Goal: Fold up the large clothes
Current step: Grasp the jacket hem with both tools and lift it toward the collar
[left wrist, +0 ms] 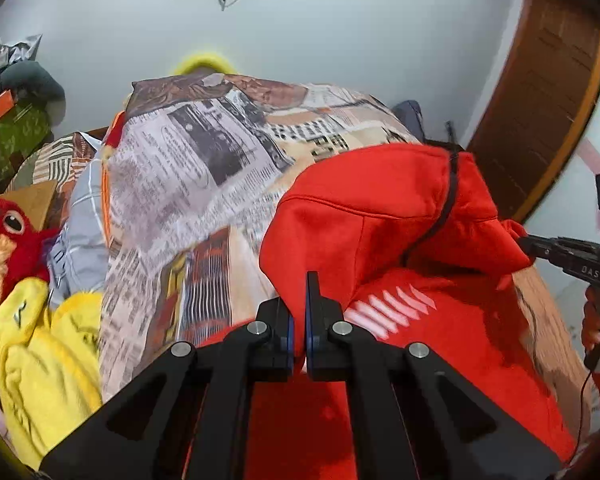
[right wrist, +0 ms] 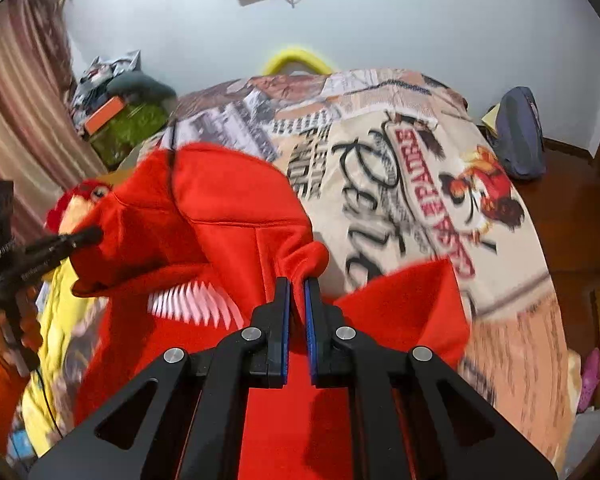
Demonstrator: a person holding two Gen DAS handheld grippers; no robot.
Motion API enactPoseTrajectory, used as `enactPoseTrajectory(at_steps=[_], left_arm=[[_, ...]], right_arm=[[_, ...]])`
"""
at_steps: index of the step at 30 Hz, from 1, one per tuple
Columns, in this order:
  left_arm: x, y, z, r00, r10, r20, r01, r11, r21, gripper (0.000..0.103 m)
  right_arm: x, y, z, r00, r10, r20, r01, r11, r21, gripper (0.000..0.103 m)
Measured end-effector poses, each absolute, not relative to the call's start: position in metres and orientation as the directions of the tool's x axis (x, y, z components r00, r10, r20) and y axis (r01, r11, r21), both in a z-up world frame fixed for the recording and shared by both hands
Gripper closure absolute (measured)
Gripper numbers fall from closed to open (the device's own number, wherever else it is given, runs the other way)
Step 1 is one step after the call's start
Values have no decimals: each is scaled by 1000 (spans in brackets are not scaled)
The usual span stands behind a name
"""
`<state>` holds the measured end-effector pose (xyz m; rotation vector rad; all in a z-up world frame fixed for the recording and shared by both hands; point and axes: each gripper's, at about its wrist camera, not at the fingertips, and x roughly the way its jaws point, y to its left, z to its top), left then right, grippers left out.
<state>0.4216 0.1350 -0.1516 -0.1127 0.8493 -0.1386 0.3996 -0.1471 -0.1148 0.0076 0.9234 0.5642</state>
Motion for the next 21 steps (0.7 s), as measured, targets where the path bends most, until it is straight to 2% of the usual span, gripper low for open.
enactPoseTrajectory(at_steps=[4,8,12,18,21], left_arm=[[392,130,-171,617,-159,-771,83,987,-137,100],[362,123,-214,541,-124,-832,70,992,-102,100],[336,115,-253,475,-83,-876,57,996,-63,100],[297,114,-269,431,-76,-899,44,997,-63,99],[282,121,-259,447,-64,-892,42,998,-51,94]], right_arm=[[375,-160,-138,433,451,-781,-436,863,256,97],[354,-172,-164,388,438,-811,-393,874,284,97],[339,-179,-189,364,390,-846,-372,894,252,97],[318,-189,-190,372,353,-858,-381,901,206,97],[308,-195,-176,404,331,-852,-382,908,172,97]])
